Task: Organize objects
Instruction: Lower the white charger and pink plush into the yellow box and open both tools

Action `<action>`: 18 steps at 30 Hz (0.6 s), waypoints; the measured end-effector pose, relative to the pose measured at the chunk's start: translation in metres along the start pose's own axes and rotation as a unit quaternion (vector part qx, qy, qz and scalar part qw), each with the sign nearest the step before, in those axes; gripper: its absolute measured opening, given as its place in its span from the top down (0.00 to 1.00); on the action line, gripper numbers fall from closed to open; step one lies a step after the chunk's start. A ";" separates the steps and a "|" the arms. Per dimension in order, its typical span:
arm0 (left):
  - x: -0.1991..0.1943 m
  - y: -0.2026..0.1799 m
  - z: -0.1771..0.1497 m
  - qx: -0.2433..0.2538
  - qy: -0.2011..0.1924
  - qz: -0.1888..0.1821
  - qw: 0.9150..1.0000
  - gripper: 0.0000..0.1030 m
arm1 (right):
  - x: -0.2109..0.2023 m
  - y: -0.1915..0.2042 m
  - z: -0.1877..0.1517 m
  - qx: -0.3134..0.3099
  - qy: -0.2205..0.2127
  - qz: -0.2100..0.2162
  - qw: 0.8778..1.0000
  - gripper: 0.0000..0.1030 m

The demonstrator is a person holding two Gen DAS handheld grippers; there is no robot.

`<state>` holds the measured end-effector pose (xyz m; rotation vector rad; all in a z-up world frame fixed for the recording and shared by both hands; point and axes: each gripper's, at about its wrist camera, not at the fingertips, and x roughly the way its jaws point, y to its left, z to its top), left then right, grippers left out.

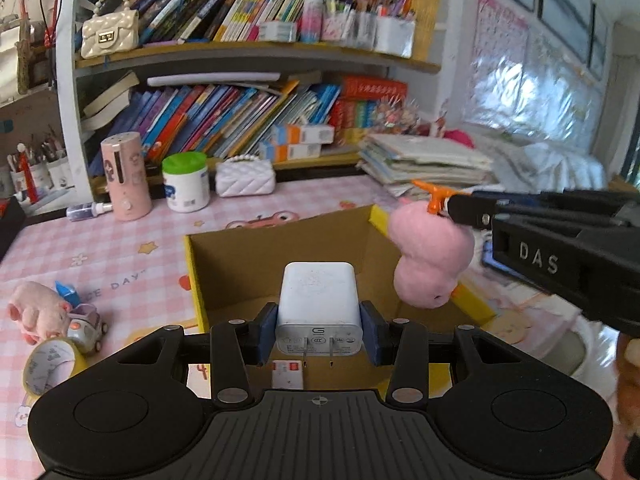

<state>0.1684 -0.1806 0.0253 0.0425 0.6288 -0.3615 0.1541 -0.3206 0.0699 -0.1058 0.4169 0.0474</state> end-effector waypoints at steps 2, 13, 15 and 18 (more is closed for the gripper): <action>0.010 -0.003 -0.001 0.004 0.012 0.011 1.000 0.60 | 0.010 -0.002 0.000 -0.008 0.003 0.012 1.000 0.89; 0.043 -0.009 -0.010 0.016 0.056 0.056 0.997 0.60 | 0.060 -0.006 -0.013 -0.033 0.043 0.067 0.996 0.89; 0.047 -0.009 -0.012 0.017 0.064 0.062 0.996 0.60 | 0.067 -0.006 -0.016 -0.036 0.051 0.073 0.995 0.89; 0.051 -0.010 -0.015 0.018 0.071 0.066 0.995 0.60 | 0.076 -0.007 -0.020 -0.038 0.065 0.083 0.994 0.89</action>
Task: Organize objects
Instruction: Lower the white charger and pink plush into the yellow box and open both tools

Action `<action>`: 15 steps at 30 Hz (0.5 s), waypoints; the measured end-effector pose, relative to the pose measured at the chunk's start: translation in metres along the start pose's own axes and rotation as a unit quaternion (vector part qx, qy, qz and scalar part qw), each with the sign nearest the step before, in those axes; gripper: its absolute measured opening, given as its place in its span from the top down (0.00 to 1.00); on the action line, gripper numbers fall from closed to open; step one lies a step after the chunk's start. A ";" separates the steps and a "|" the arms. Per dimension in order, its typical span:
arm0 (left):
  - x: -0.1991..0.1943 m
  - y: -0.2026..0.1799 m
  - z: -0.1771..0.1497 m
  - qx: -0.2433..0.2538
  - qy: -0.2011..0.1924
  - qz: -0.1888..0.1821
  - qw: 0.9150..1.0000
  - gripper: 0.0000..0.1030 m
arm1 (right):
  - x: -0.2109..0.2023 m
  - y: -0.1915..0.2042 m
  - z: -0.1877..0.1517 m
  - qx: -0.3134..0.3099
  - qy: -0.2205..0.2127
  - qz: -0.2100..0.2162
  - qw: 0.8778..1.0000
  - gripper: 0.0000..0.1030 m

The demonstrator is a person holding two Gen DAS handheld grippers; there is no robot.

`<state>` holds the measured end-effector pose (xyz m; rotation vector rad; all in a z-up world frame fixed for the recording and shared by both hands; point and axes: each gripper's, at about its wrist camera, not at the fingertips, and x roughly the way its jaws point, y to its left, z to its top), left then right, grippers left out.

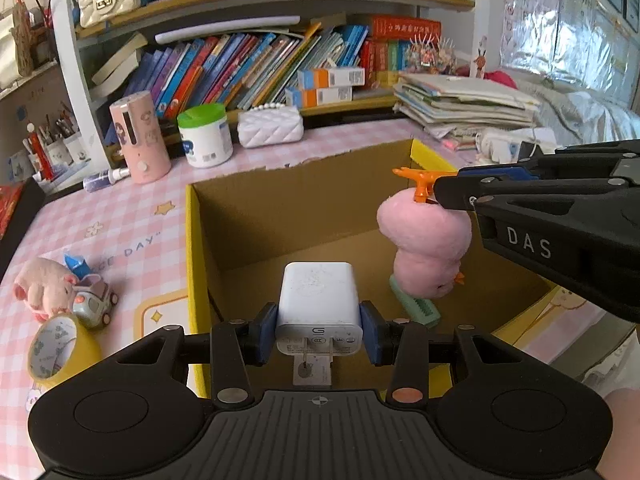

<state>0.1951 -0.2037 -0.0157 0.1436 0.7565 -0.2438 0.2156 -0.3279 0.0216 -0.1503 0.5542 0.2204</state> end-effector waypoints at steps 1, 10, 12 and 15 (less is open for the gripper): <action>0.001 0.000 -0.001 0.000 0.002 0.001 1.000 0.60 | 0.003 0.000 -0.001 0.000 0.004 0.003 1.000 0.89; -0.003 -0.004 0.000 0.006 -0.015 0.017 1.000 0.58 | 0.018 -0.001 -0.008 -0.012 0.032 0.022 0.999 0.89; -0.008 -0.006 0.000 0.011 -0.024 0.020 0.999 0.58 | 0.021 0.000 -0.009 -0.013 0.037 0.025 0.999 0.89; -0.015 -0.005 -0.002 0.009 -0.029 0.026 0.999 0.58 | 0.024 -0.002 -0.008 -0.014 0.042 0.028 0.999 0.89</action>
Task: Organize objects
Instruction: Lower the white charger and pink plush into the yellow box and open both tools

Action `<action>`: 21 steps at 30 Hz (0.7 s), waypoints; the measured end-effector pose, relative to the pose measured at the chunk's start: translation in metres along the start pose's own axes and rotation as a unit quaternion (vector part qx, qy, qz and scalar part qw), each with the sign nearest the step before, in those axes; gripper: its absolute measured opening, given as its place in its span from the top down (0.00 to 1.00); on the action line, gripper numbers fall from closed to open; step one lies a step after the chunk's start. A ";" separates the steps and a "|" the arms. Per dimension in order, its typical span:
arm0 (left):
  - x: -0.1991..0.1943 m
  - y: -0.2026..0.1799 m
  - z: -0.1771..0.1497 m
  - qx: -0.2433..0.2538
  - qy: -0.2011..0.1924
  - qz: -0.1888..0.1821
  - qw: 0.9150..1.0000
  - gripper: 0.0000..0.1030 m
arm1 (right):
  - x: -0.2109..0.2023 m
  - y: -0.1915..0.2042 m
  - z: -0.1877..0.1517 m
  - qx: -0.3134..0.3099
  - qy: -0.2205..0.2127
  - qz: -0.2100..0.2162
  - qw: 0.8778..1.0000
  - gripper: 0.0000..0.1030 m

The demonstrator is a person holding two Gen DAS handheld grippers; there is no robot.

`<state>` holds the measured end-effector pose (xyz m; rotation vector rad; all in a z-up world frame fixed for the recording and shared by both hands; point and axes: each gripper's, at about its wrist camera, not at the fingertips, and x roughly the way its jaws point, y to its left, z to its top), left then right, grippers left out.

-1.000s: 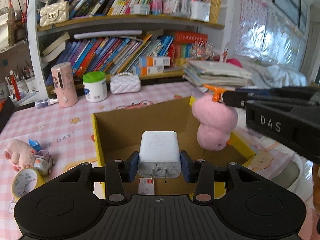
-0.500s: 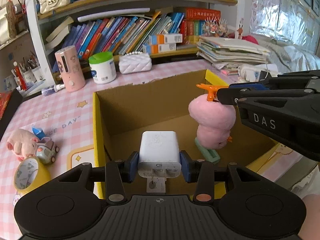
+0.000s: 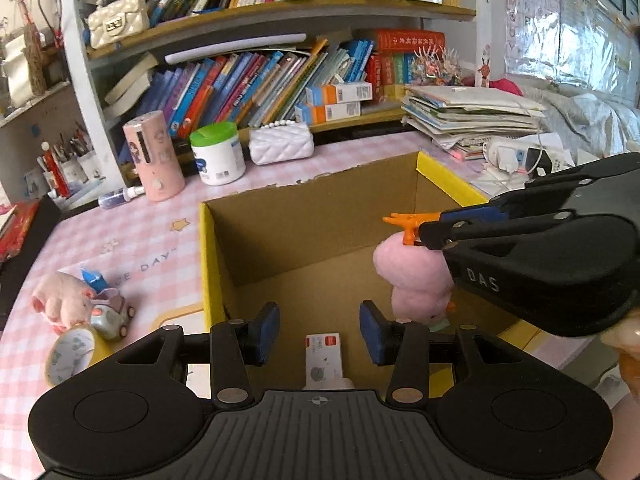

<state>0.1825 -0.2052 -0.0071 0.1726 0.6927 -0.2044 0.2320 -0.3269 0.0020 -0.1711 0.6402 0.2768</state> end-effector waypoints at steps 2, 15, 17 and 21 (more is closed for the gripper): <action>-0.004 0.002 -0.001 -0.004 -0.003 0.004 1.000 0.55 | 0.003 0.001 0.000 -0.003 0.003 0.003 1.000 0.89; -0.033 0.034 -0.015 -0.075 -0.013 0.028 0.997 0.32 | 0.039 0.015 -0.009 -0.030 0.071 0.014 0.997 0.88; -0.036 0.038 -0.017 -0.081 -0.014 0.036 0.996 0.26 | 0.040 0.016 -0.008 -0.028 0.070 0.012 0.997 0.86; -0.045 0.047 -0.020 -0.097 -0.025 0.060 0.993 0.11 | 0.028 0.016 -0.002 -0.010 0.039 0.013 0.999 0.55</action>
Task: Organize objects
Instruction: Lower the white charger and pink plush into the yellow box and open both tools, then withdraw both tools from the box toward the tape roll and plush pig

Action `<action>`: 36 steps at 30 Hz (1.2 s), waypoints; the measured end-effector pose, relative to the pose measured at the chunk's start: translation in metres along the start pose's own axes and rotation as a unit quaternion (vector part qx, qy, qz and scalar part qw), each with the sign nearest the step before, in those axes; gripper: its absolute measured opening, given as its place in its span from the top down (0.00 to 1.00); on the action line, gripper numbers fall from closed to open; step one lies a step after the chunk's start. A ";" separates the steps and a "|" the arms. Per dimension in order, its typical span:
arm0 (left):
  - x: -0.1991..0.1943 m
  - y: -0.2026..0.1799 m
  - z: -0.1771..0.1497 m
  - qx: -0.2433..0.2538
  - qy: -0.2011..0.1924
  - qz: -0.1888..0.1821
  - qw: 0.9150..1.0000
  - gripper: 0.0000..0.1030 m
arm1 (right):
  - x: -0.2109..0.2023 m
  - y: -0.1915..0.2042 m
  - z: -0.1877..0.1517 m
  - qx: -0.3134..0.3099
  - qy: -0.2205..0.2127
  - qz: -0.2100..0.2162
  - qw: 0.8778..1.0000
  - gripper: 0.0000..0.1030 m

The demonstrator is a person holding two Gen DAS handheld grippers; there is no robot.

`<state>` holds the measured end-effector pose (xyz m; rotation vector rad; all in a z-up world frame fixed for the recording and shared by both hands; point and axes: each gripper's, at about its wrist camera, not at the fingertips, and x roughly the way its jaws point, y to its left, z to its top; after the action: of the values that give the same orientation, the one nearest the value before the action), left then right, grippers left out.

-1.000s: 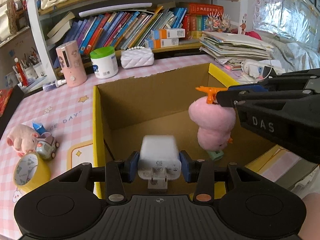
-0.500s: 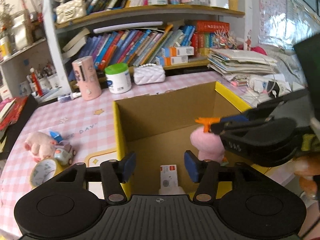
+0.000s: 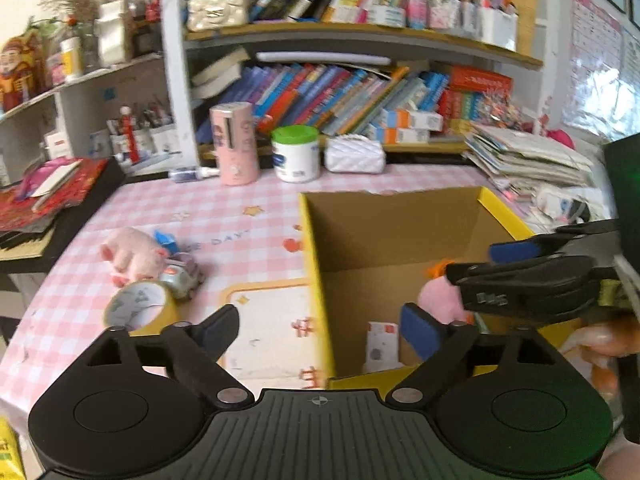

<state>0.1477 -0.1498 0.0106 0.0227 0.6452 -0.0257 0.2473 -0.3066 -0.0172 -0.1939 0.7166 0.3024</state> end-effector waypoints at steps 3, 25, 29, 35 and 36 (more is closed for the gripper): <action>-0.005 0.009 0.000 -0.016 -0.006 0.012 1.000 0.05 | -0.019 0.003 0.004 0.008 -0.034 -0.009 0.999 0.48; -0.038 0.070 -0.036 -0.011 -0.010 -0.026 1.000 0.03 | -0.112 0.072 -0.049 0.121 -0.080 -0.148 0.978 0.22; -0.044 0.083 -0.053 0.007 0.011 -0.029 0.999 0.03 | -0.109 0.100 -0.061 0.120 -0.049 -0.150 0.980 0.22; -0.054 0.108 -0.076 0.027 0.039 -0.027 0.999 0.03 | -0.101 0.149 -0.079 0.108 0.004 -0.132 0.985 0.22; -0.056 0.113 -0.080 0.029 0.045 -0.024 0.998 0.03 | -0.101 0.158 -0.082 0.107 0.009 -0.126 0.986 0.22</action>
<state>0.0581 -0.0333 -0.0183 0.0645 0.7341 -0.0910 0.0717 -0.2014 -0.0213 -0.0813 0.7286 -0.0176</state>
